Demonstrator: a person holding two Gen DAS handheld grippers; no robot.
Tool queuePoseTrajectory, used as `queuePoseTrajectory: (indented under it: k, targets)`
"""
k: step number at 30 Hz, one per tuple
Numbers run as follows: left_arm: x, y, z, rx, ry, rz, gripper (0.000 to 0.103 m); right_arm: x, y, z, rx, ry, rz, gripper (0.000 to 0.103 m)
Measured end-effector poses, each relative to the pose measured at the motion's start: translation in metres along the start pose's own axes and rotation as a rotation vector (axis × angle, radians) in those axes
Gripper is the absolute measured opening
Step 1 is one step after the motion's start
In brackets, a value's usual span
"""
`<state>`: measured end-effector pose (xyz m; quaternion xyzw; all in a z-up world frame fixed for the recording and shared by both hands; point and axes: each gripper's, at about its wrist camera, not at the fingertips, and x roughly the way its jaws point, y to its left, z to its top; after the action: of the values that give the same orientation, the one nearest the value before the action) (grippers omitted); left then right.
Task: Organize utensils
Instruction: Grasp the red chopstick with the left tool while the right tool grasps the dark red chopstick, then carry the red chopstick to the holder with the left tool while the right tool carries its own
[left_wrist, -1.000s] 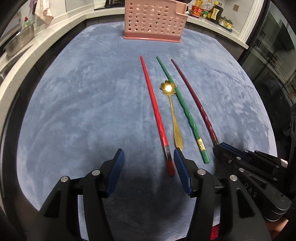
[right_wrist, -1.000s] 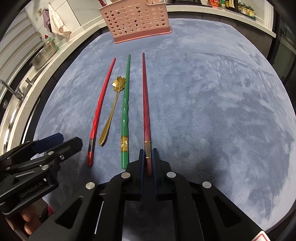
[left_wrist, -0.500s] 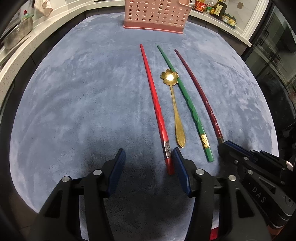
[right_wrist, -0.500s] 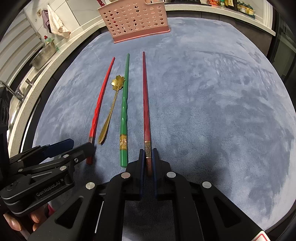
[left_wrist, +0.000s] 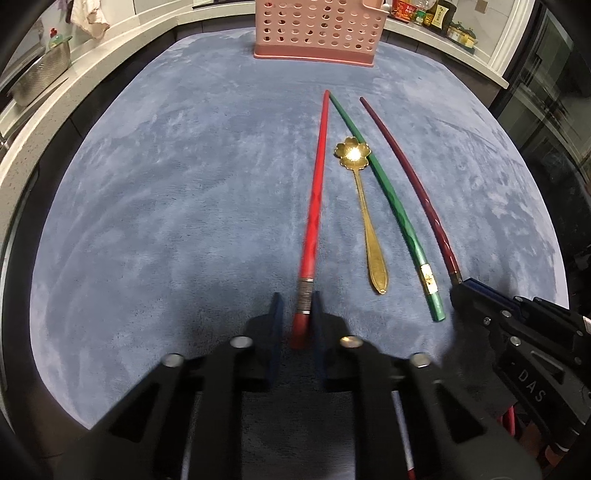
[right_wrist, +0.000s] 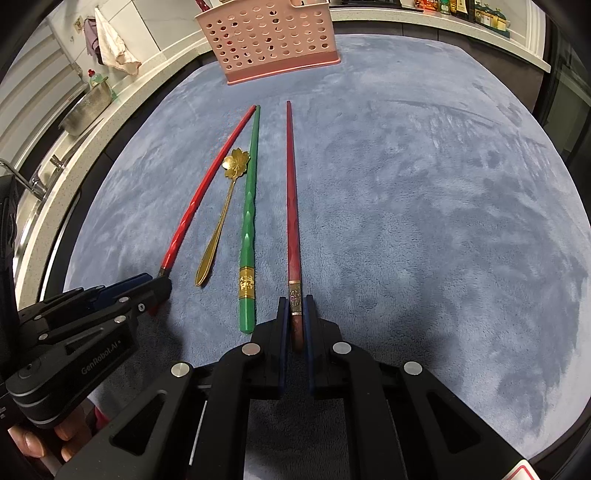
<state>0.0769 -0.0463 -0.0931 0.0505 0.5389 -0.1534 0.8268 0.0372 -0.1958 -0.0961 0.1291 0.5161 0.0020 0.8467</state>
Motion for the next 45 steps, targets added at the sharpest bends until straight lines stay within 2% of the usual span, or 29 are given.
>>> queuePoseTrajectory:
  k: [9,15,29,45]
  targets:
    - [-0.005,0.003,0.001,-0.012,-0.016,0.005,0.007,-0.002,0.001,-0.001,0.002,-0.007,0.000,0.007]
    - [-0.021,0.010,0.006,-0.026,-0.060,0.017,0.007,-0.015,0.000,0.005,0.015,-0.033,0.014,0.007]
    - [-0.078,0.029,0.038,-0.068,-0.192,-0.001,0.007,-0.082,-0.003,0.045,0.041,-0.199,0.039,0.007]
    - [-0.151,0.052,0.102,-0.083,-0.370,0.007,0.007,-0.147,-0.008,0.115,0.027,-0.386,0.047,0.007]
